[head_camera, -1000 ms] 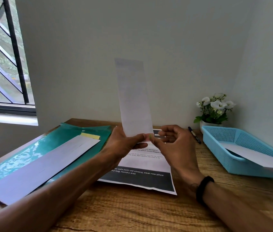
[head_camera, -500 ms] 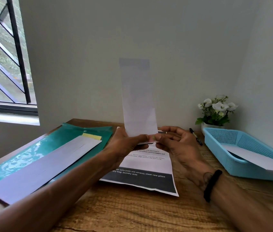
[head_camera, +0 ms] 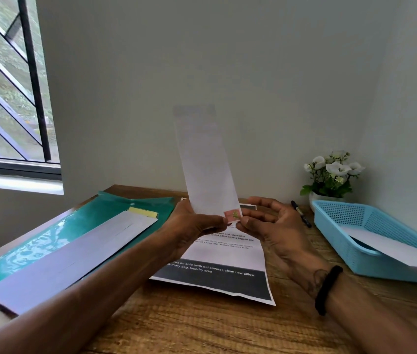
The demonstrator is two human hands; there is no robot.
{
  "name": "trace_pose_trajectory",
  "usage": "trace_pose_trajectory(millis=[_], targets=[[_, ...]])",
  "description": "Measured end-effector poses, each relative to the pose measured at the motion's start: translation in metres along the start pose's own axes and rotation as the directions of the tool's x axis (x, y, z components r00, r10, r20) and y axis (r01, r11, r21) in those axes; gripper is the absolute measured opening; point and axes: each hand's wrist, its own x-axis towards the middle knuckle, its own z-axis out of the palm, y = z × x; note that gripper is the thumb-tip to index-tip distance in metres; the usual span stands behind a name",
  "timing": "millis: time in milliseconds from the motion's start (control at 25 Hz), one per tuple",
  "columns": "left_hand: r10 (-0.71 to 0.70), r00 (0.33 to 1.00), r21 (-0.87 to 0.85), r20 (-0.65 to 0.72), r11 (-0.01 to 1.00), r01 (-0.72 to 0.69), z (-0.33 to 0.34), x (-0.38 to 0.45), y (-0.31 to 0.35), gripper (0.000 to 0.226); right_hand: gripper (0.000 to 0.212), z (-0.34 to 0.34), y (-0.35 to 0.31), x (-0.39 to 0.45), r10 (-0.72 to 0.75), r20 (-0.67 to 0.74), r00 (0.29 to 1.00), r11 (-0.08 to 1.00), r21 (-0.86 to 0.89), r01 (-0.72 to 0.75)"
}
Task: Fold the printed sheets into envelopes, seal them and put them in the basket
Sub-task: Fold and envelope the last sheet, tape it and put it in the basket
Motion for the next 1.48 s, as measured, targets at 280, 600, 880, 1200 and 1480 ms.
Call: trace_pose_trajectory(millis=[280, 600, 880, 1200, 1480], targets=[[0.046, 0.988, -0.161, -0.15, 0.984, -0.07, -0.015, 0.009, 0.02, 0.048, 0.042, -0.011, 0.005, 0.006, -0.077, 0.018, 0.997, 0.95, -0.302, 0.079], [0.062, 0.925, -0.225, -0.374, 0.962, -0.156, -0.033, 0.01, 0.036, 0.012, 0.039, -0.02, 0.001, 0.013, -0.213, -0.084, 0.974, 0.863, -0.483, 0.147], [0.111, 0.935, -0.3, -0.336, 0.929, -0.217, -0.032, 0.008, 0.045, 0.017, 0.03, -0.01, -0.023, 0.006, -0.523, -0.072, 0.849, 0.646, -0.684, 0.34], [0.282, 0.93, -0.342, -0.236, 0.872, -0.351, -0.025, 0.007, 0.046, 0.022, 0.038, 0.04, -0.081, 0.009, -0.615, 0.401, 0.679, 0.163, -0.778, 0.607], [0.508, 0.828, 0.049, -0.236, 0.858, -0.512, -0.018, 0.006, 0.046, 0.016, 0.064, 0.077, -0.126, 0.019, -0.557, 0.604, 0.57, -0.232, -0.772, 0.592]])
